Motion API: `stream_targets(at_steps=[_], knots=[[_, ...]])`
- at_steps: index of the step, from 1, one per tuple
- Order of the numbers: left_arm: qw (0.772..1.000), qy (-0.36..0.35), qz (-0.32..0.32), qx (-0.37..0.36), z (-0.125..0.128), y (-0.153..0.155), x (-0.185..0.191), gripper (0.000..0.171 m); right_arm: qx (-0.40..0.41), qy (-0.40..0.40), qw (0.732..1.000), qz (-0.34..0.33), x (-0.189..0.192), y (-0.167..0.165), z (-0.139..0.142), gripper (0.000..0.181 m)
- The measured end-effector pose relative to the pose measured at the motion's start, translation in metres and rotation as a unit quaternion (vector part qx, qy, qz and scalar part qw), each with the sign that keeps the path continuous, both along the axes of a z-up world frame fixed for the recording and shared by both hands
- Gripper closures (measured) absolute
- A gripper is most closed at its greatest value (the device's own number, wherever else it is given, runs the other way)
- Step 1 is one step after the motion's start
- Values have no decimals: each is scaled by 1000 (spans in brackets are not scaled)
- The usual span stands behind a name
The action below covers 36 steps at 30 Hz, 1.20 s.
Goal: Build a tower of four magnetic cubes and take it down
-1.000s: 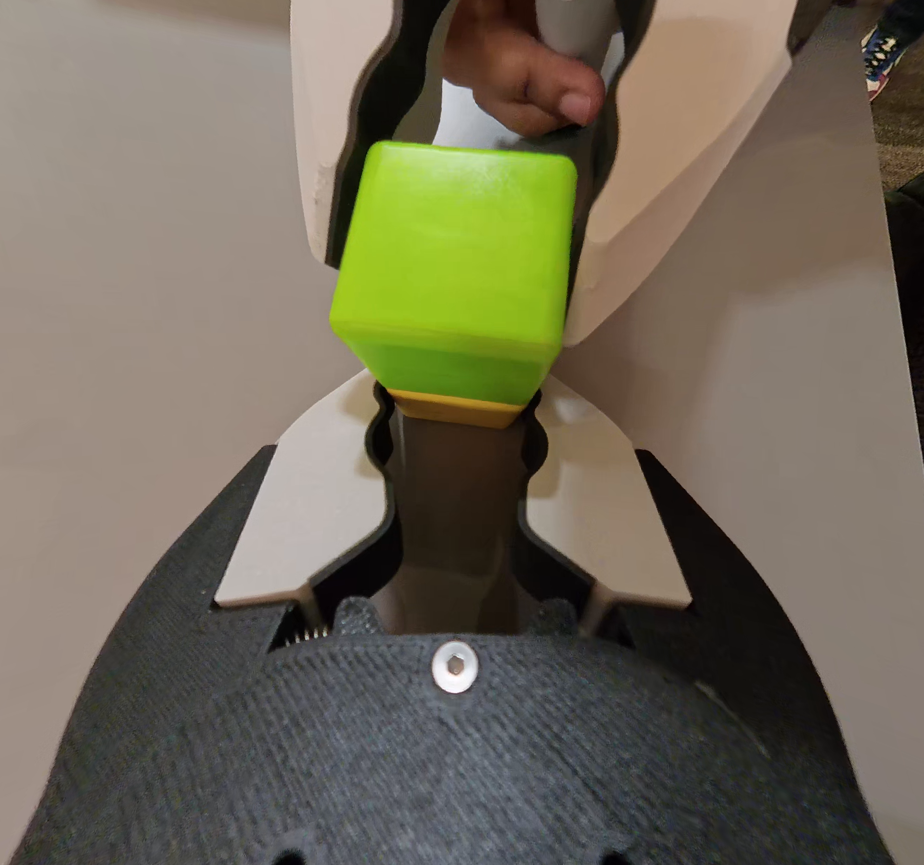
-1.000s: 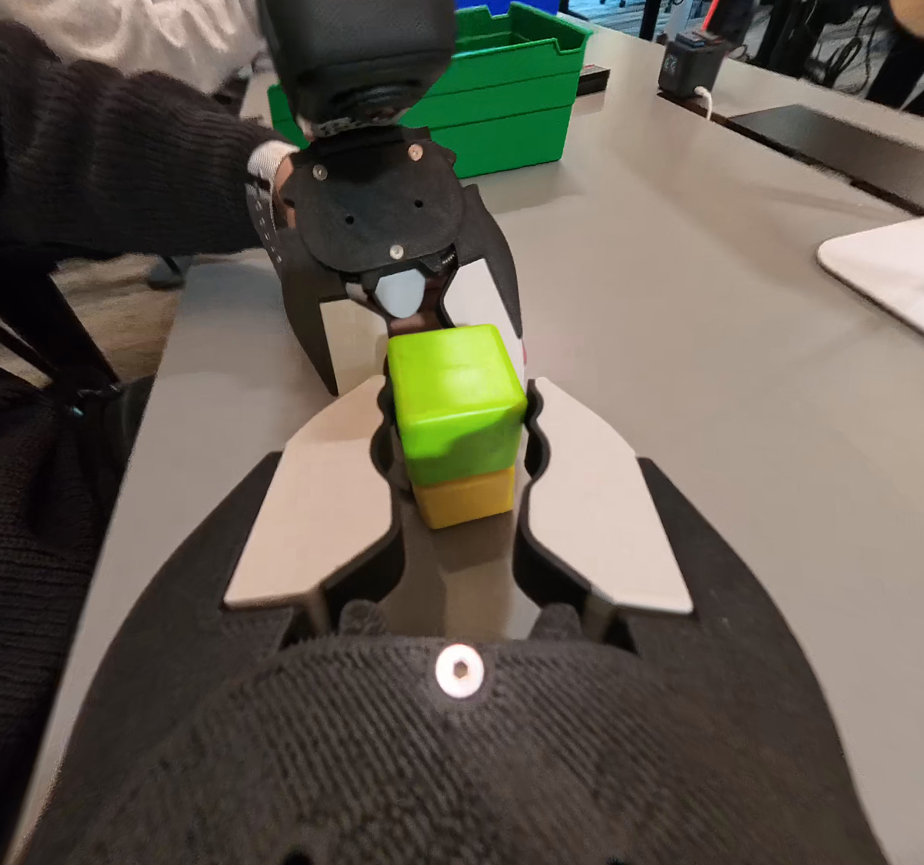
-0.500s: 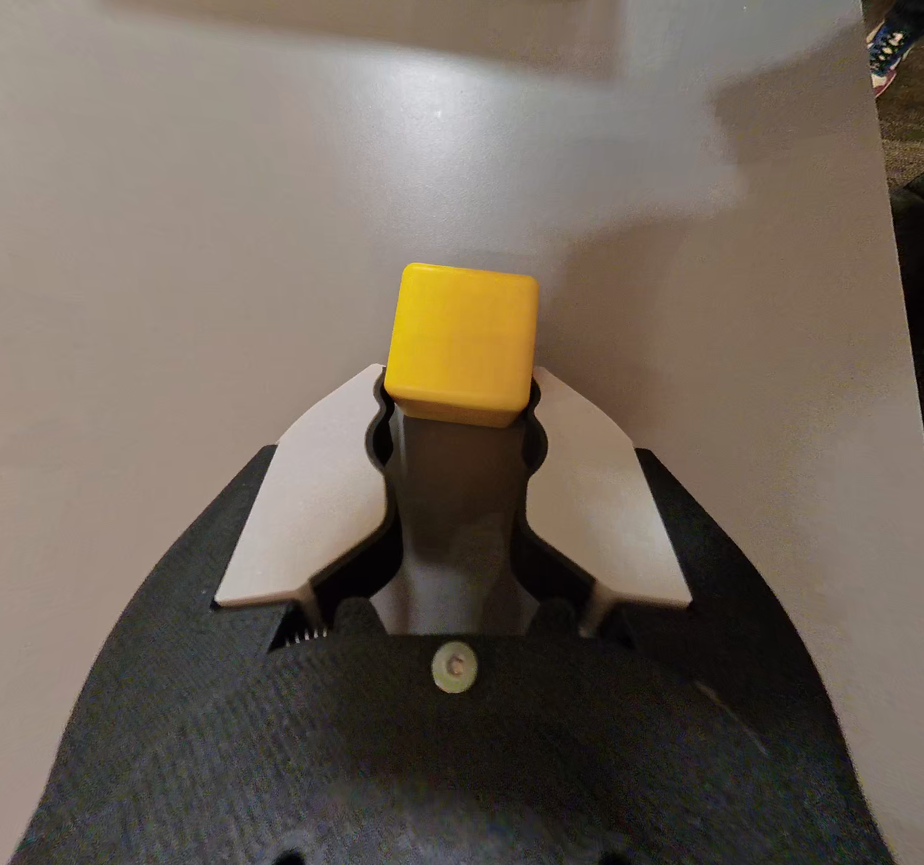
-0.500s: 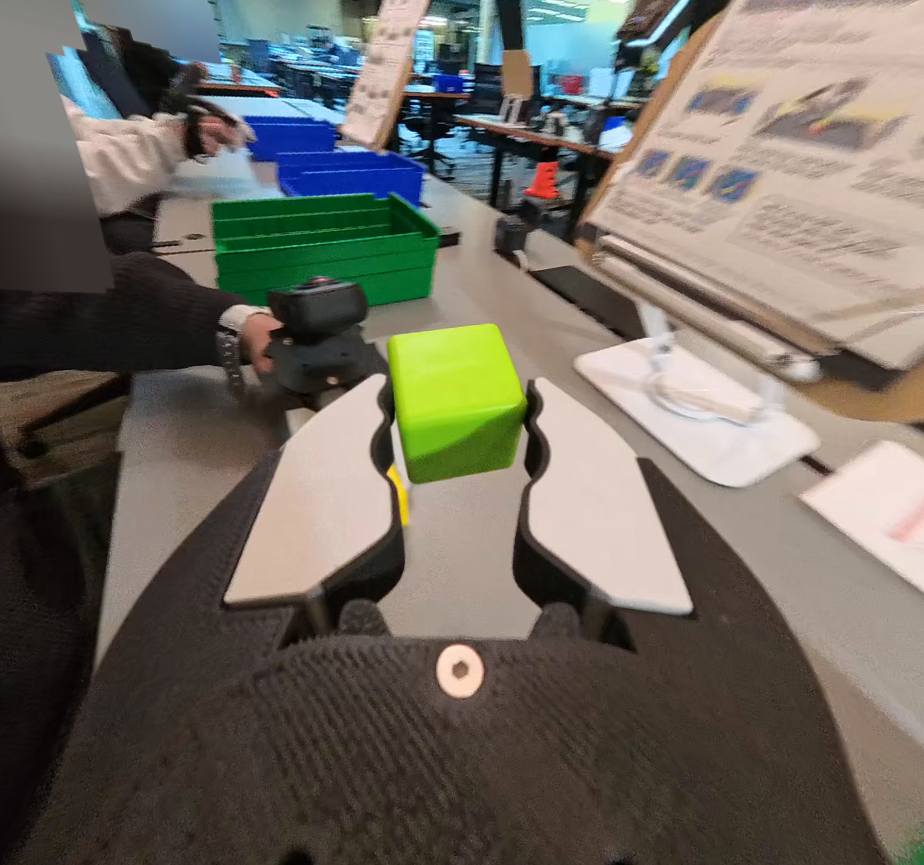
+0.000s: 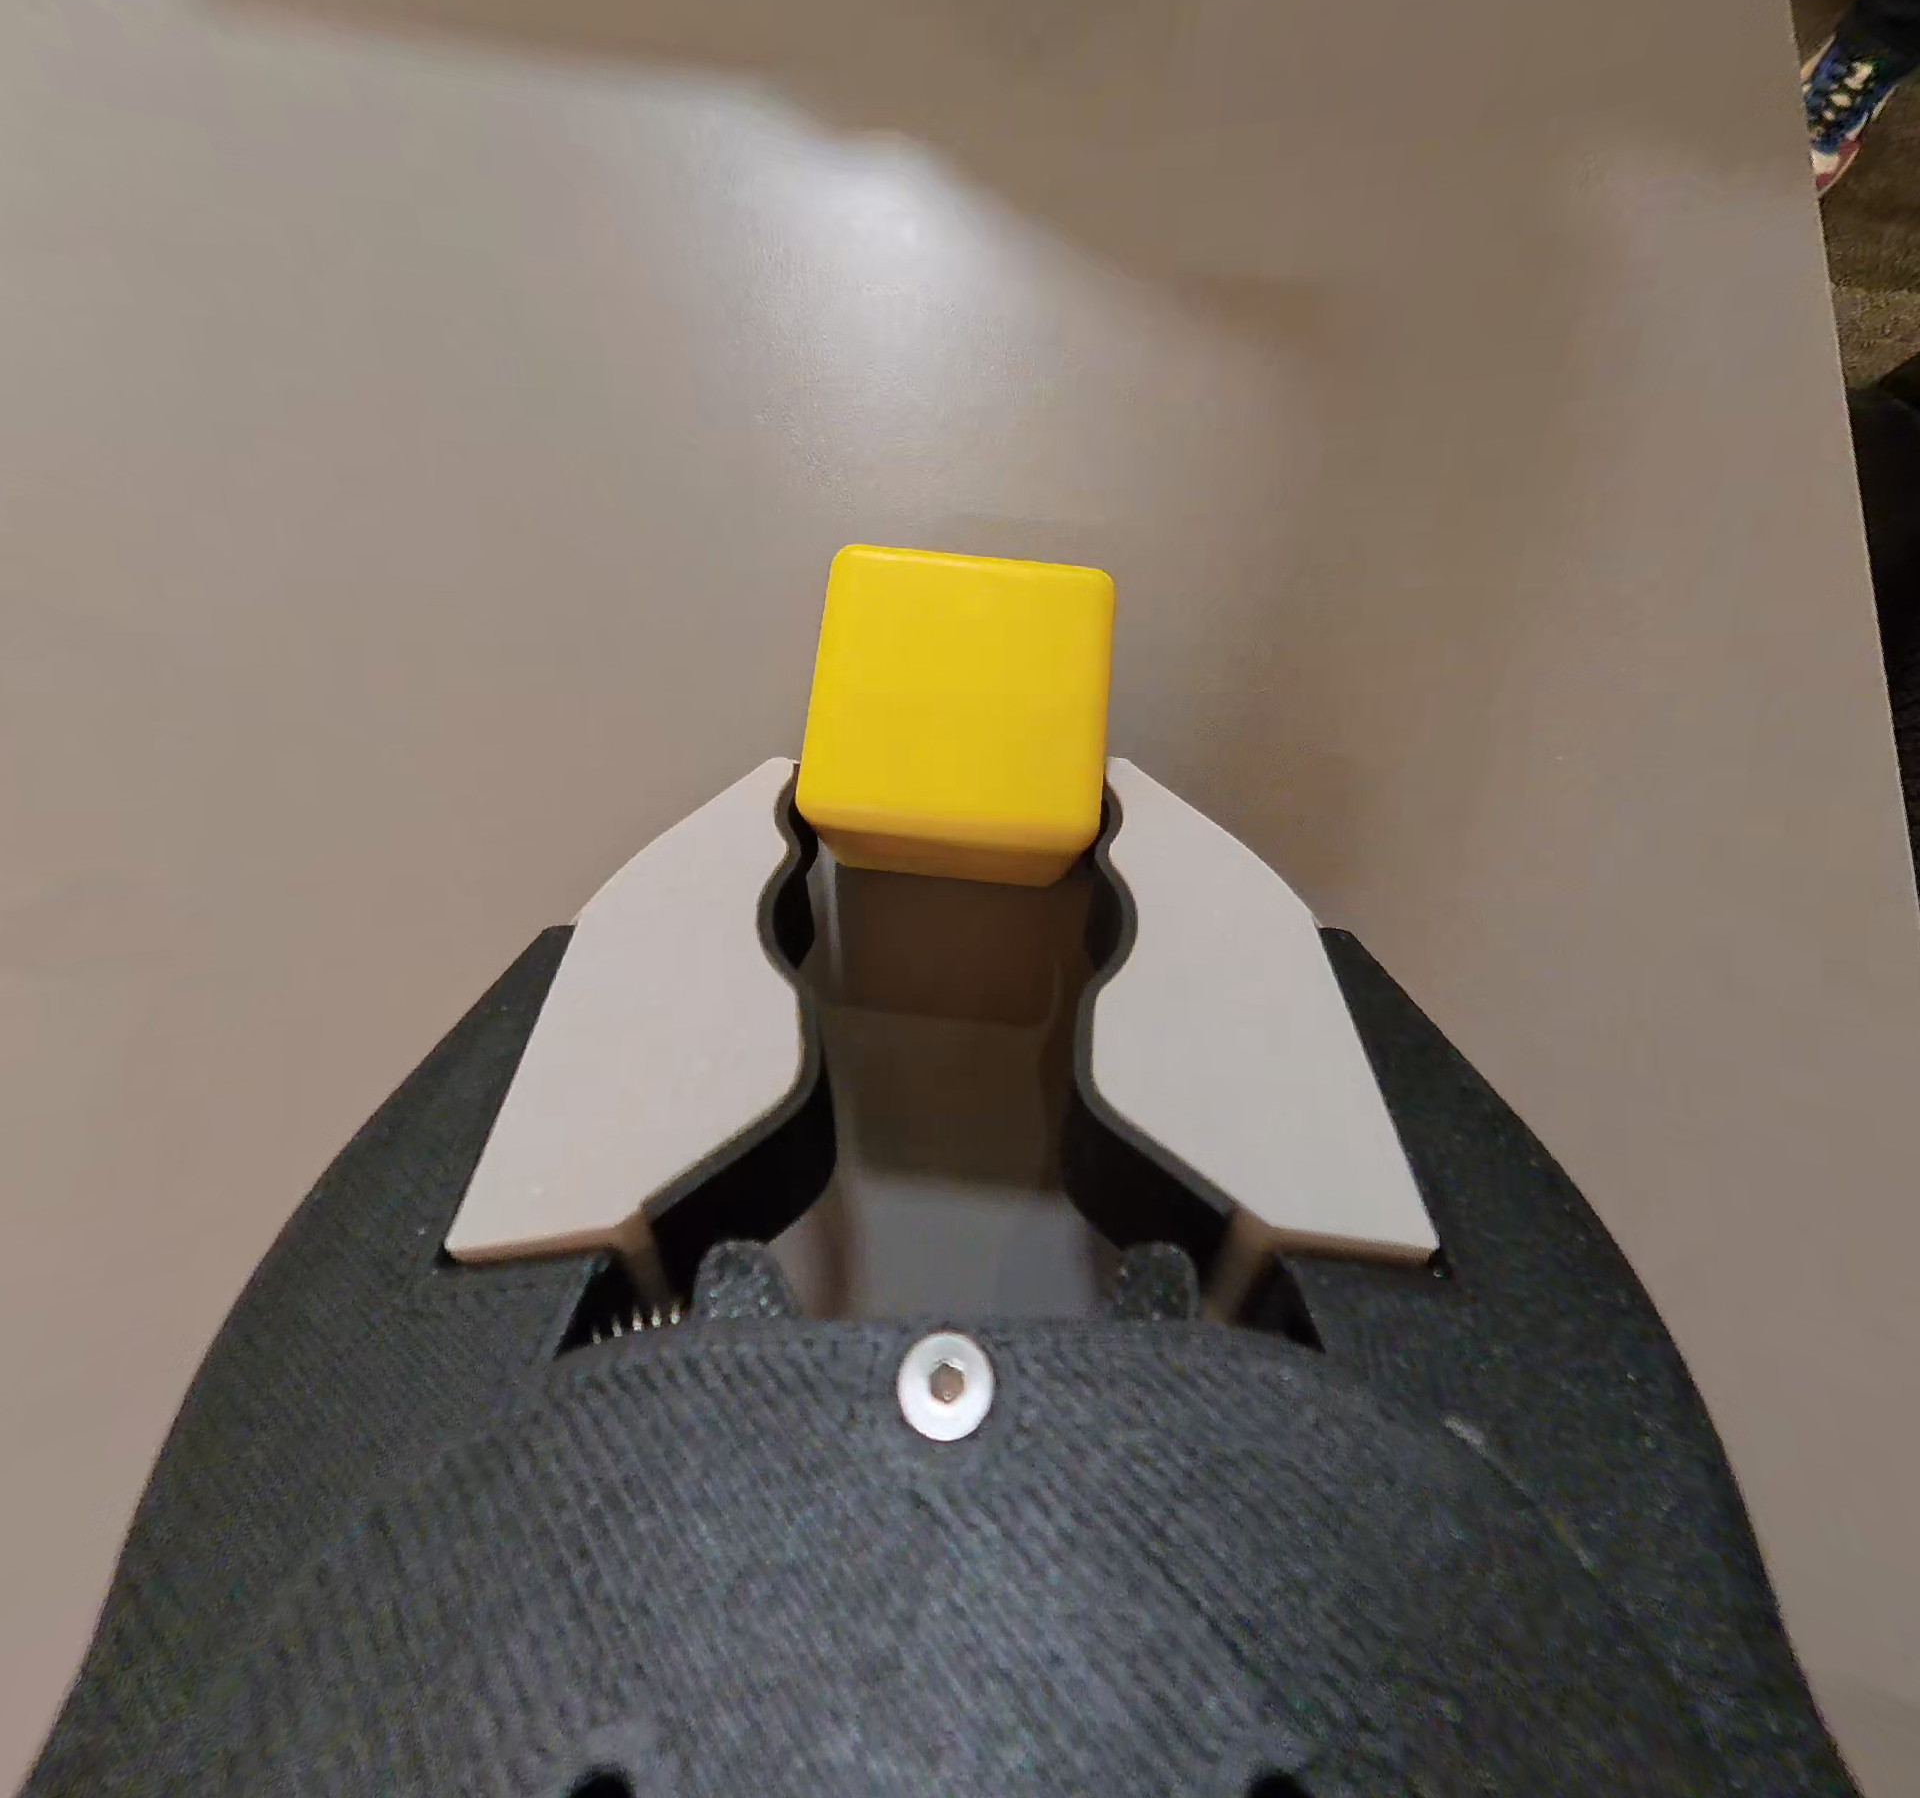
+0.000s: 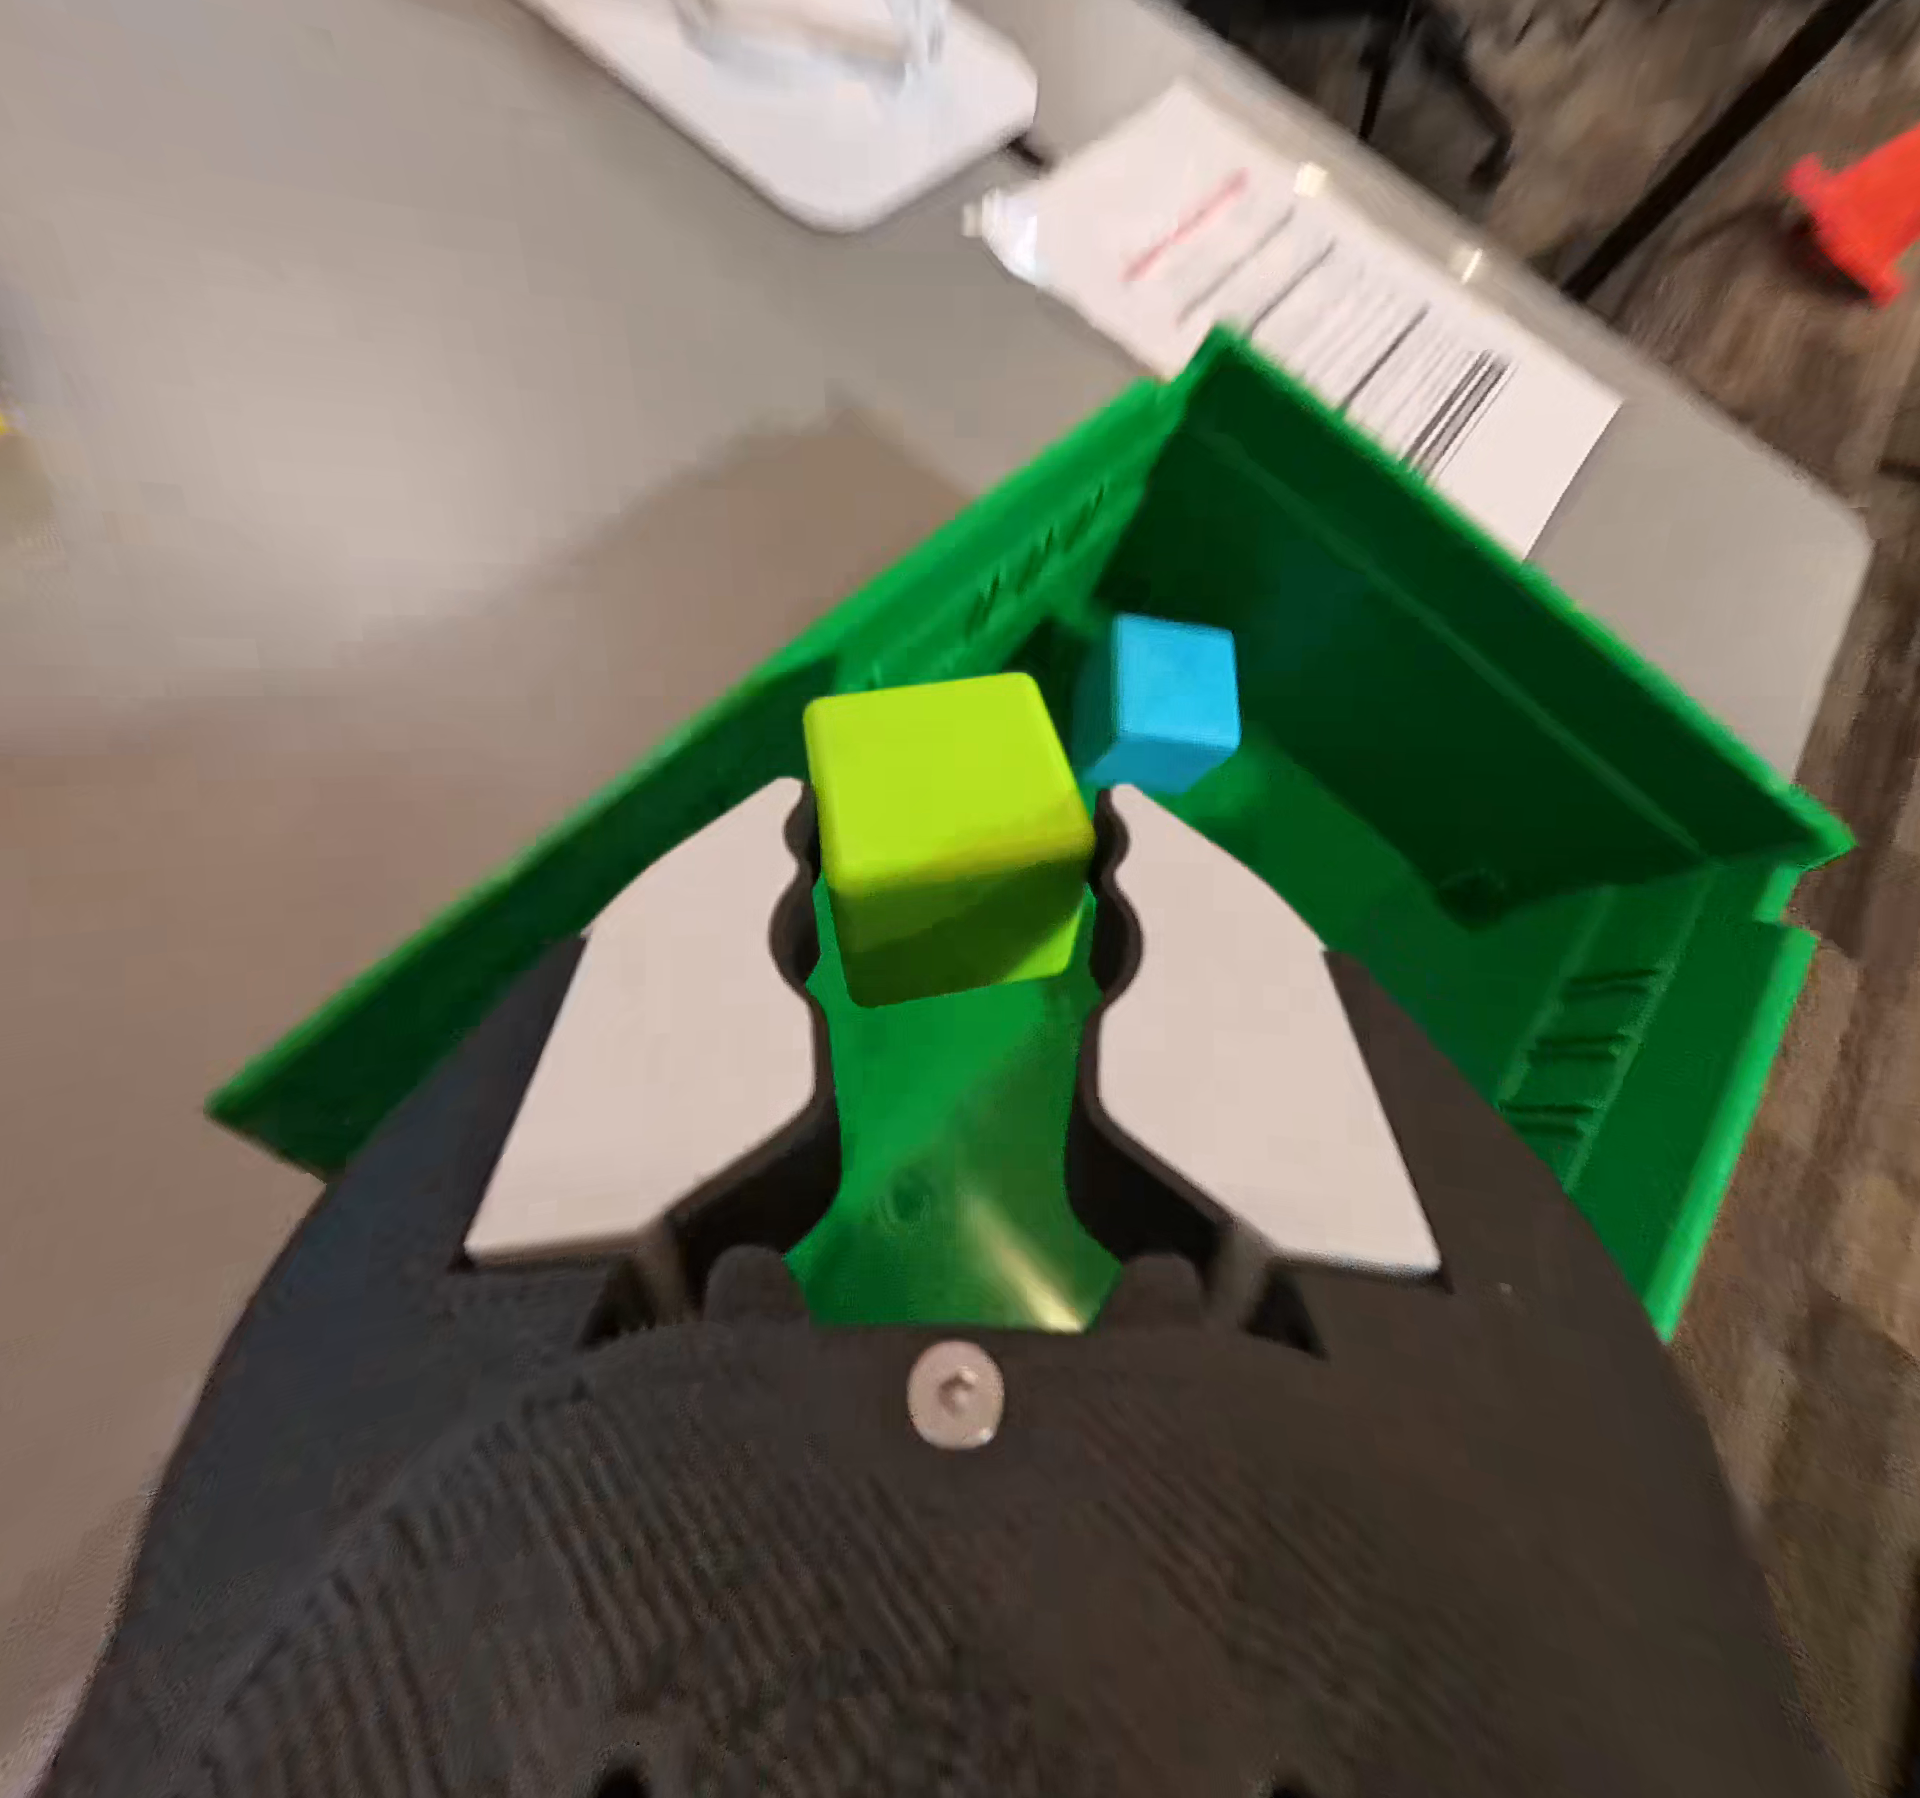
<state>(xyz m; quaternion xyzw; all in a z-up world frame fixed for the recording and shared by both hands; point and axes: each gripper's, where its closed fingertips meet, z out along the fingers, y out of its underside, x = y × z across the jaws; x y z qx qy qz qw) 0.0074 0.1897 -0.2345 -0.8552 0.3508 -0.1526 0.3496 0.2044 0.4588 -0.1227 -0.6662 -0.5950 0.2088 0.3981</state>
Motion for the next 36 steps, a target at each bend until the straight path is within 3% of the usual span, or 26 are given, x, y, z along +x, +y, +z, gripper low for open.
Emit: stream_targets(at_steps=[6,13,22,30,36], knots=[[1000,3,1,2,0,0,0,120,-27,-110,993,21,-2,11,-58,130],[1000,1,1,-1,0,0,0,120,-25,-155,987,33,-6,19,-83,130],[1000,-1,0,-3,-1,0,0,120,-33,-169,984,35,-5,19,-86,130],[1000,-1,0,-4,-1,0,0,119,-44,-188,980,40,4,11,-90,115],[1000,0,0,-4,-1,0,0,119,-35,-177,983,37,9,10,-75,110]])
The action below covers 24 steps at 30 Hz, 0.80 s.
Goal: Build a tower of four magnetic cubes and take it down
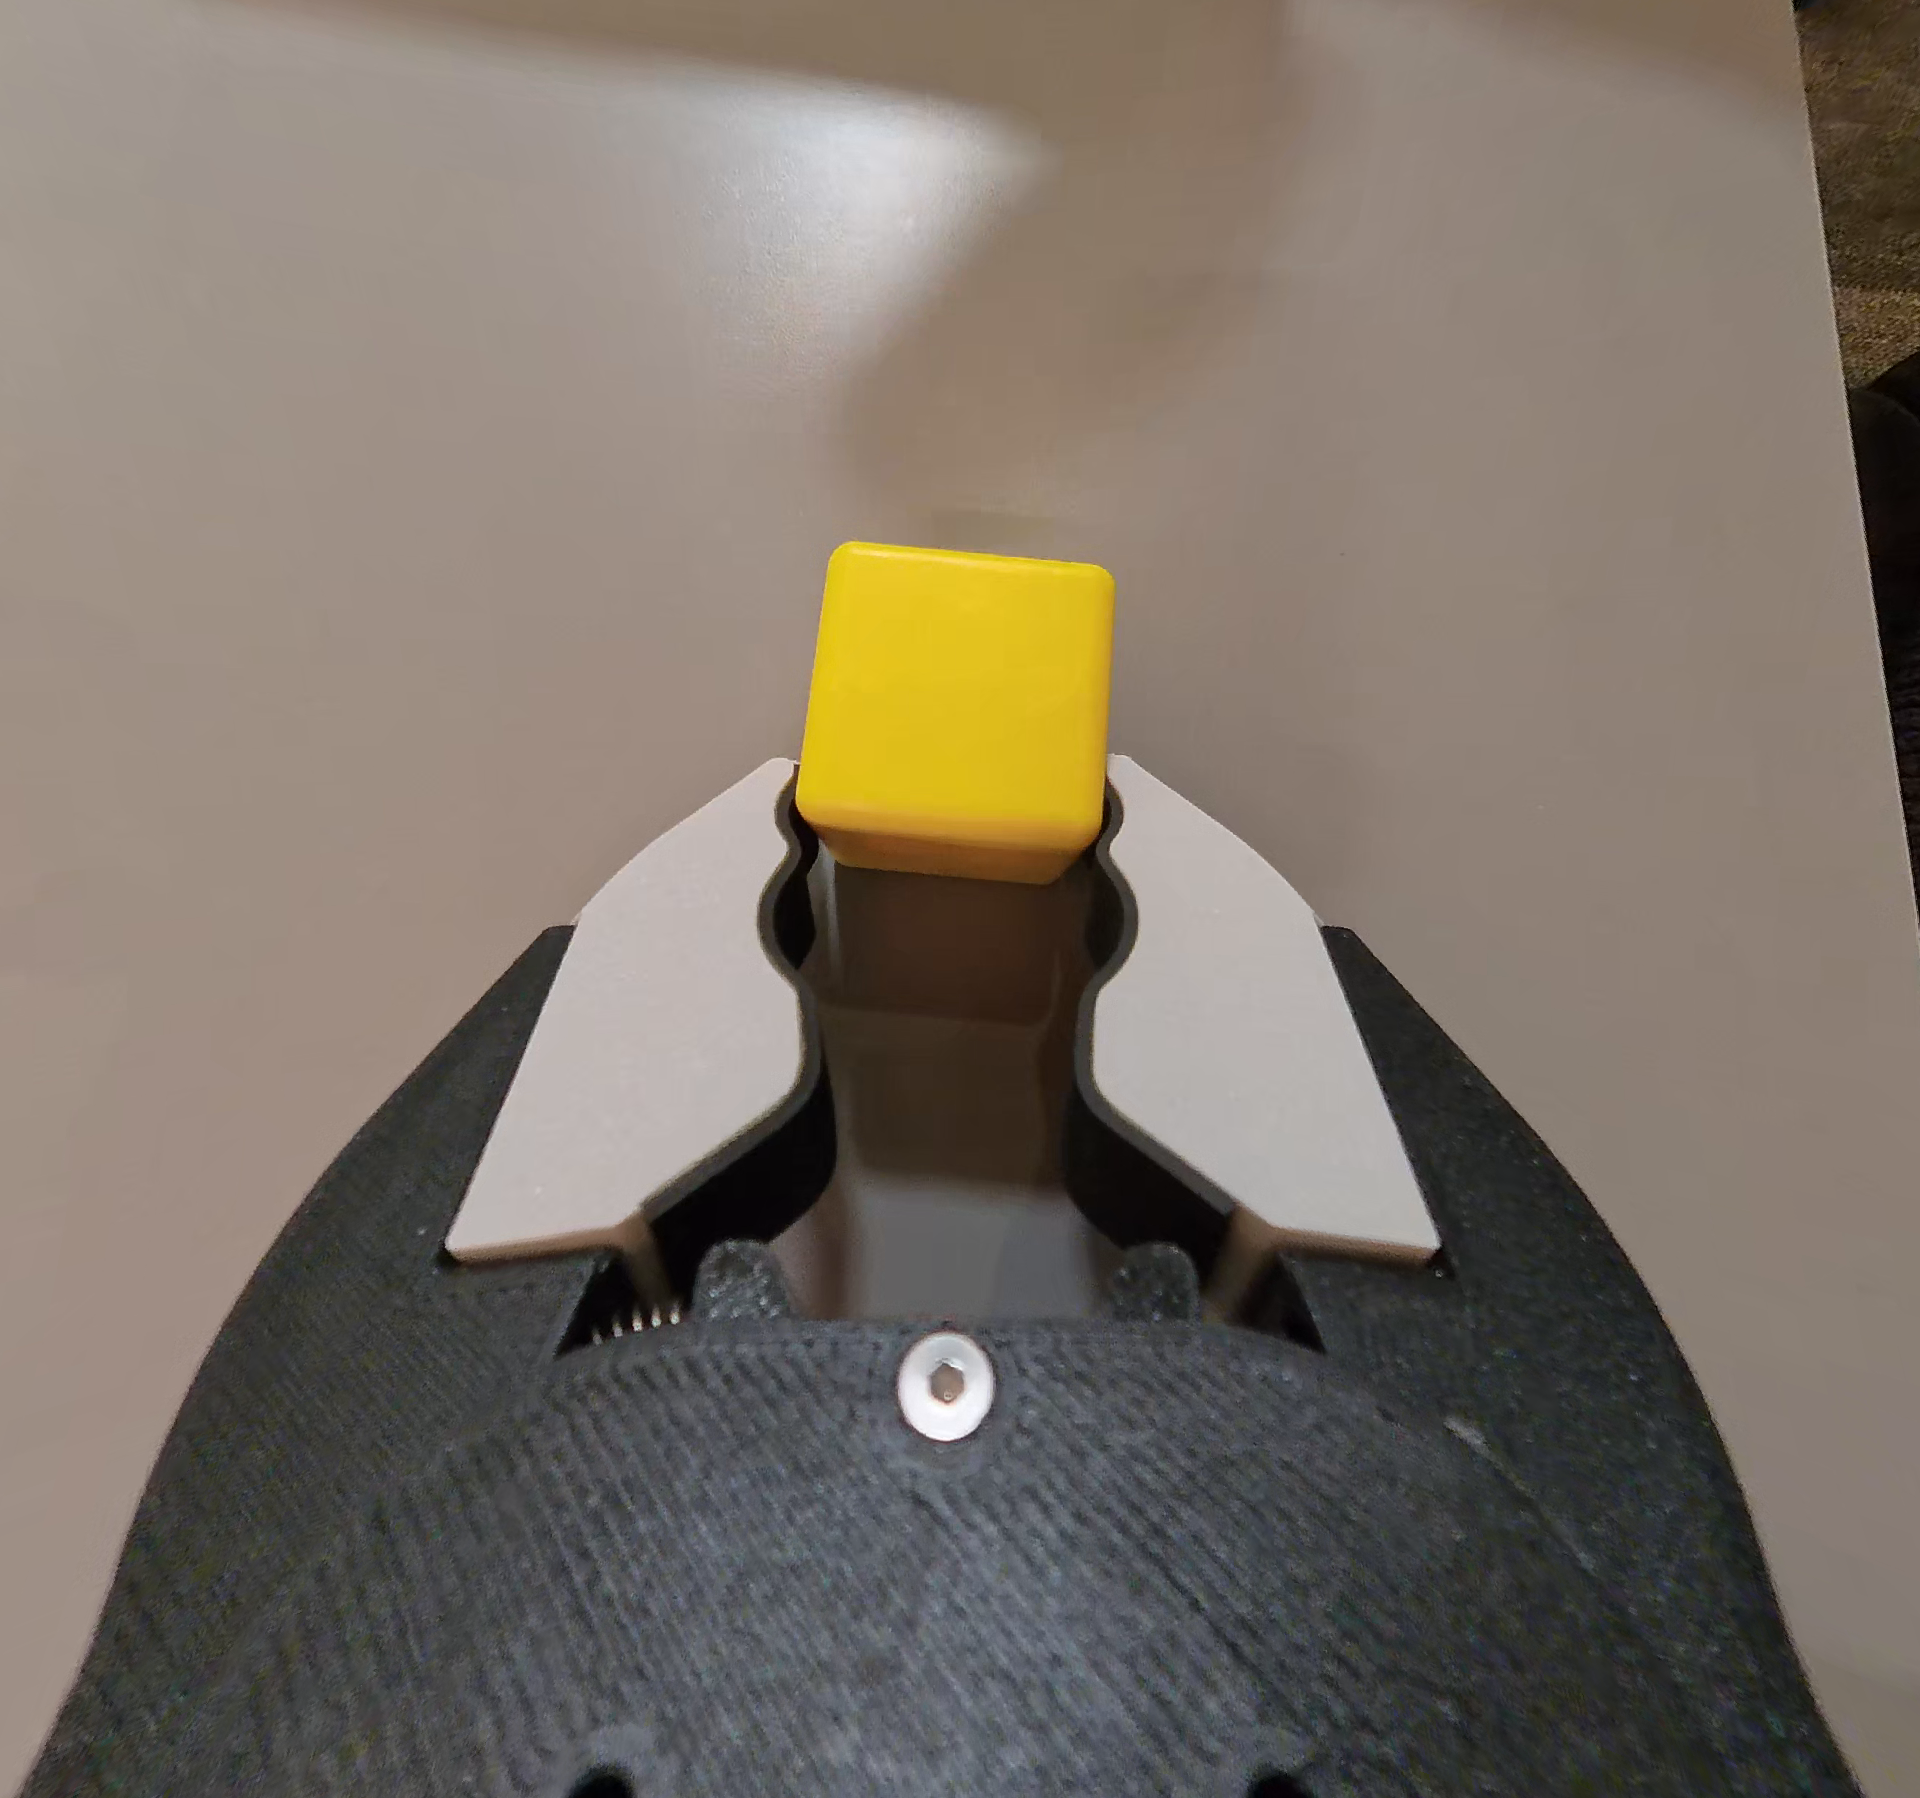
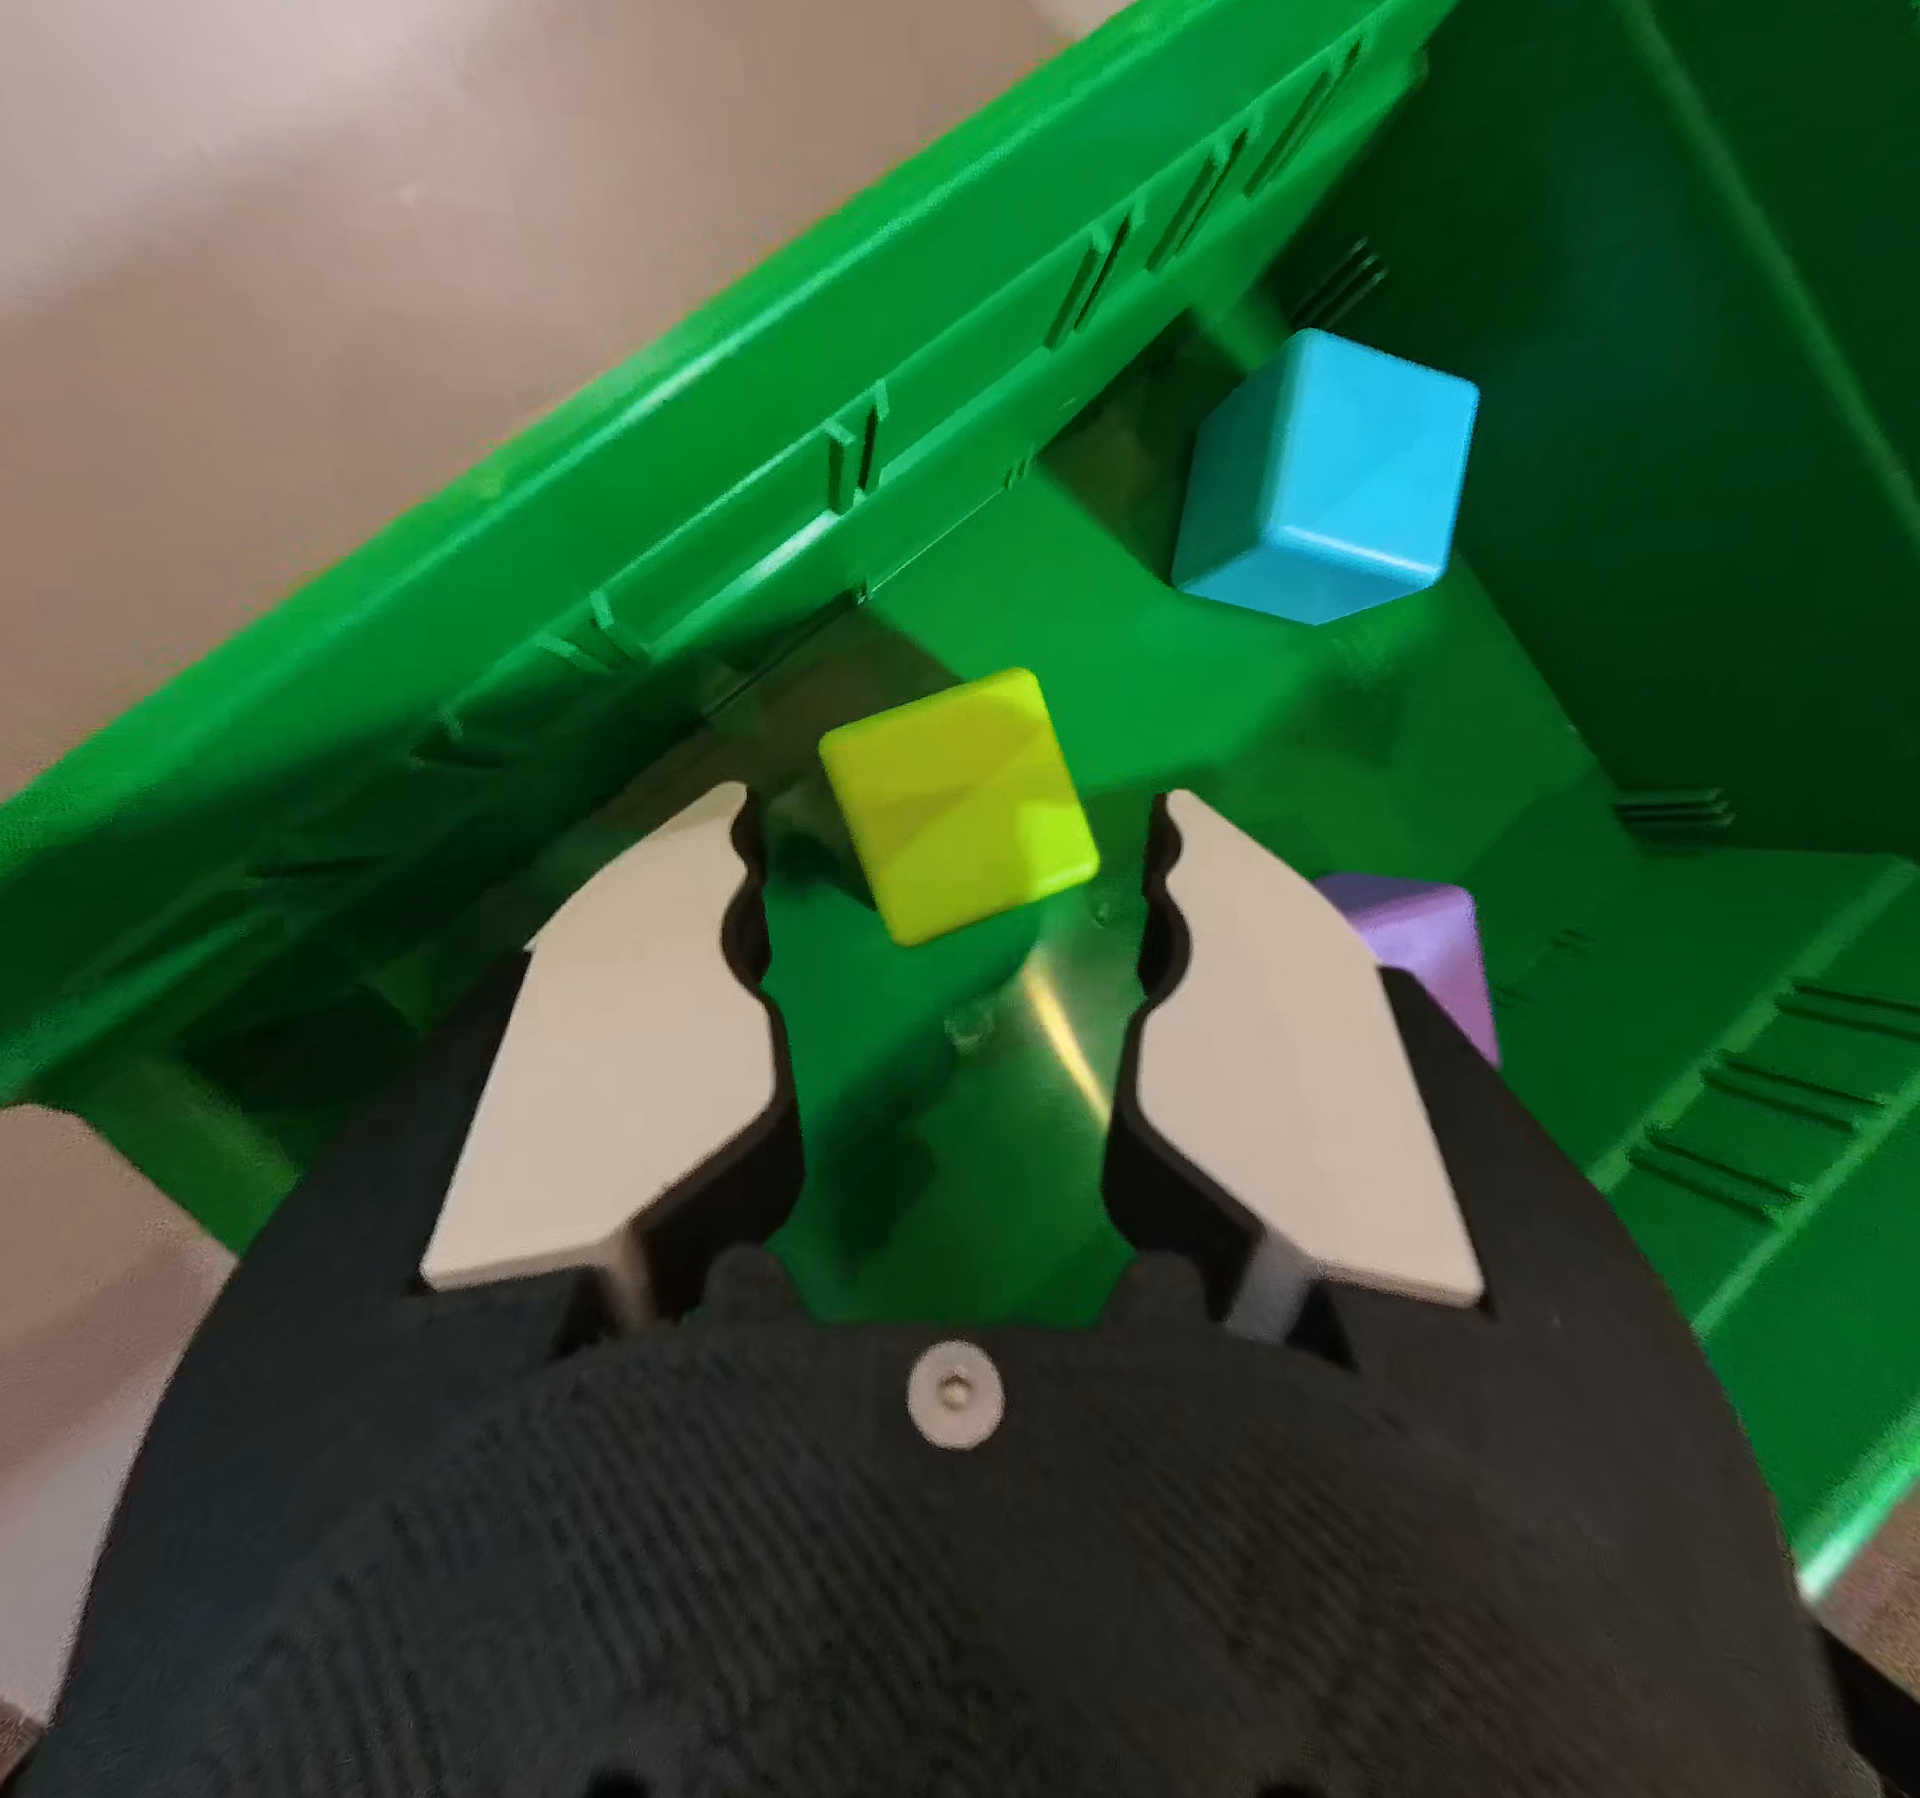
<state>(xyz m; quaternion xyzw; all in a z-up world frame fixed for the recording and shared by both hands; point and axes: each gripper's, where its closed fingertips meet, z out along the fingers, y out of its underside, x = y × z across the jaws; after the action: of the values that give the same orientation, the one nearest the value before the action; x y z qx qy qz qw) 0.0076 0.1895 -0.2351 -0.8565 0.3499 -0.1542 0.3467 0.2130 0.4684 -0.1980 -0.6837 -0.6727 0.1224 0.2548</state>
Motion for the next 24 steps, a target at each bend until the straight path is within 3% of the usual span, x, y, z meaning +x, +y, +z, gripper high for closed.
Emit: stream_targets(at_steps=[4,7,10,12,15,19,24], knots=[[1000,1,0,0,0,0,0,119,11,74,997,-5,-9,-5,39,111],[1000,9,7,-1,-2,1,-1,120,57,177,982,-9,-29,-19,95,112],[1000,17,13,-4,-4,1,-2,120,56,290,954,39,-64,-73,152,108],[1000,17,18,1,-3,1,-3,116,34,336,938,77,-91,-119,170,102],[999,-3,34,0,1,1,-4,109,13,340,932,126,-131,-178,156,98],[998,-25,50,-6,7,-4,-11,106,-63,322,927,180,-180,-244,108,96],[996,-52,70,12,22,0,-23,106,-90,233,945,211,-207,-266,29,98]])
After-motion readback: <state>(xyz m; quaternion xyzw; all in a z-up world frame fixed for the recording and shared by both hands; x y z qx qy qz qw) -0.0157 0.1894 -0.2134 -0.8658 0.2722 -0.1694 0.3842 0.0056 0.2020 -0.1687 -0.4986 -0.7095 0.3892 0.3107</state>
